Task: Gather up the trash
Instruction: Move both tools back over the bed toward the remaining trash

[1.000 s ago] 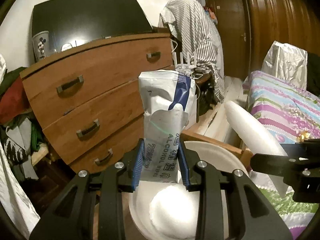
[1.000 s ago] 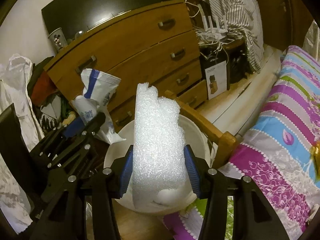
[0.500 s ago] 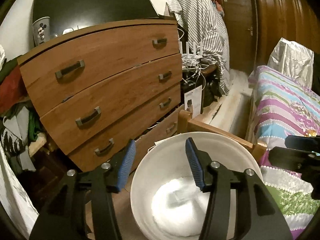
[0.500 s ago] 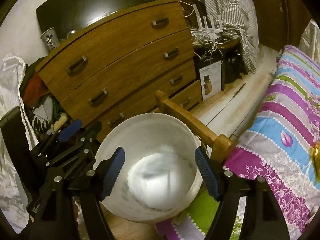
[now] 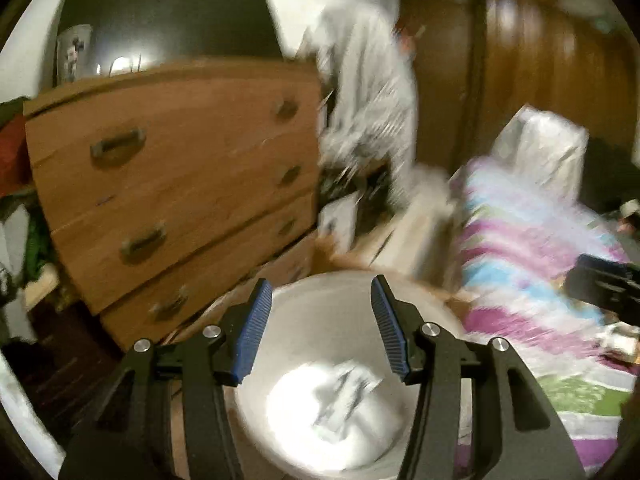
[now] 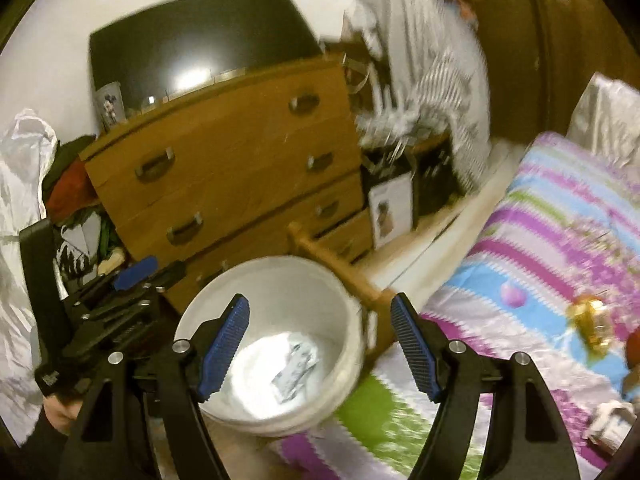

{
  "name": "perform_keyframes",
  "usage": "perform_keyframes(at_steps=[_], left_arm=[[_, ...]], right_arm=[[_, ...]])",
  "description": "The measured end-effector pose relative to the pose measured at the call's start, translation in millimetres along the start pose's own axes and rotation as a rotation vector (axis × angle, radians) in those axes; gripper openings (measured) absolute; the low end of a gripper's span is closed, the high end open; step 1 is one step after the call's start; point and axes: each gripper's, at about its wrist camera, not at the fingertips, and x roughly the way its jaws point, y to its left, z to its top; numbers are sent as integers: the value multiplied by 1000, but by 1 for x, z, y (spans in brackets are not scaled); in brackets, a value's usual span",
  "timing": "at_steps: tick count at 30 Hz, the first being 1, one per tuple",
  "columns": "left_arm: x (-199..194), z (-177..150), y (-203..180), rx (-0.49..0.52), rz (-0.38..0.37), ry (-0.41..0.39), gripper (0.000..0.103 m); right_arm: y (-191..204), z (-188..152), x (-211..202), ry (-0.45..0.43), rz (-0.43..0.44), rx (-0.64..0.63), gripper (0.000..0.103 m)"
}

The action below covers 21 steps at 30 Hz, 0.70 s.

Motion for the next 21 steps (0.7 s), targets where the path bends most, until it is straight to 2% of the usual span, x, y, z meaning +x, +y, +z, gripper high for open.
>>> perform_keyframes(at_steps=[2,6,9,10,11,13,17,21], left_arm=[[-27,-7,-11,36,-66,-100,51],[-67,-23,-35,68,-152,-217,65],[-98,-31,-51,60,-209,-301,82],[-108,-34,-57,47,-231,-325,95],[-114,-36,-62,36,-253,-340,98],[-123,-41,-79,36,-308,-339,98],[-125,-49,-119,87,-363,-294,98],[-116,-59,-154,107,-401,-246,98]], right_arm=[[-6,-12,-27,-66,-35,-6,82],[-28,-47,-85,-166,-112,4,83],[-49,-80,-137,-237,-197,8,83],[-59,-93,-155,-258,-226,18,83],[-69,-103,-171,-273,-255,30,83],[-96,-128,-211,-304,-342,74,84],[-157,-176,-288,-337,-507,221,87],[-203,-224,-342,-341,-614,347,88]])
